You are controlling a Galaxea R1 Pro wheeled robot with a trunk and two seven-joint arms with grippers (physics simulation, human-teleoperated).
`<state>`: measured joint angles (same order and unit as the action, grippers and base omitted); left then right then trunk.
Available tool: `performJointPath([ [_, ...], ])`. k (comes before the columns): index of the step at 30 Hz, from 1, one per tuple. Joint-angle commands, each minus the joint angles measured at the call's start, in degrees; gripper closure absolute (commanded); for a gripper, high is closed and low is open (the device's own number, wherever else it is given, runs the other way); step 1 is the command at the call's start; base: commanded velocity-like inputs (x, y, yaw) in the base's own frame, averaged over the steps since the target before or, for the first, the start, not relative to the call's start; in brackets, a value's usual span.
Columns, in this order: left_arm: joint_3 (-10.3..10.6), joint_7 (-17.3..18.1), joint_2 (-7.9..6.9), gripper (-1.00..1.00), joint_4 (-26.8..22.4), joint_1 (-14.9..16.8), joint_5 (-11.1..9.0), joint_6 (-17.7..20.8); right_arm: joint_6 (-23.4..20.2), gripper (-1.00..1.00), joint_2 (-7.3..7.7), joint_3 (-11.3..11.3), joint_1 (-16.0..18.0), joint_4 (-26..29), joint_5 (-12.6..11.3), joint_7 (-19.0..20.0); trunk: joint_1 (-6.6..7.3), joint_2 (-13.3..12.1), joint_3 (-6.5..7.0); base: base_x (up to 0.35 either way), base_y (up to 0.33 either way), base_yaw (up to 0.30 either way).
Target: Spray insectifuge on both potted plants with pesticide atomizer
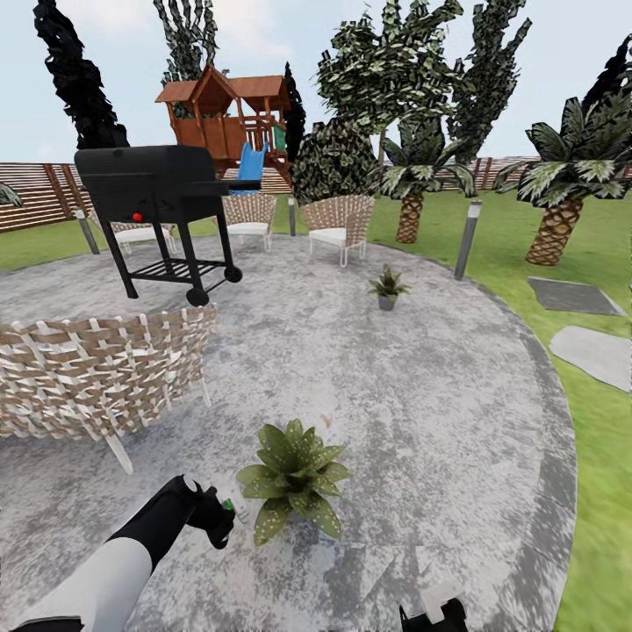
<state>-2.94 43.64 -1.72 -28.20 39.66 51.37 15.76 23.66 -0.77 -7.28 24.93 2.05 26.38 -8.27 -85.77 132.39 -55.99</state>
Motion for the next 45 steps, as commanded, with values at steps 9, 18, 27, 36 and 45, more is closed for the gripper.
performJointPath([
  [9, -0.3, 0.4, 0.05, 1.00, -0.1, 0.0, 0.1, 0.4, 0.2, -1.00, -0.02, -0.5, 0.0, -0.1, 0.6, -0.3, 0.03, 0.0, -0.05, -0.163, -0.095, 0.000],
  [18, 0.0, 0.4, 0.13, 1.00, -0.1, 0.0, 0.1, 0.3, 0.2, -1.00, -0.06, -0.4, 0.0, -0.1, 0.6, -0.3, 0.03, 0.0, -0.05, -0.064, -0.254, 0.000],
  [27, -0.4, 0.5, 0.06, 1.00, -0.1, 0.0, 0.1, 0.4, 0.1, -1.00, -0.05, -0.3, 0.0, 0.6, 0.9, -0.1, 0.03, 0.0, -0.05, -0.013, -0.082, 0.000],
  [36, 0.4, 8.3, -2.31, 1.00, 0.4, 0.5, 0.8, -8.1, -0.4, -1.00, 1.45, -0.1, 0.3, 20.7, 8.0, 13.4, 0.03, 0.0, -0.05, 0.000, 0.000, 0.000],
  [45, 8.4, 17.6, -2.68, 1.00, 0.0, 2.7, 4.3, -11.2, -0.3, 1.00, 1.68, -0.1, 11.4, 22.5, 25.6, 47.1, 0.03, 0.0, -0.05, 0.000, 0.000, 0.000],
])
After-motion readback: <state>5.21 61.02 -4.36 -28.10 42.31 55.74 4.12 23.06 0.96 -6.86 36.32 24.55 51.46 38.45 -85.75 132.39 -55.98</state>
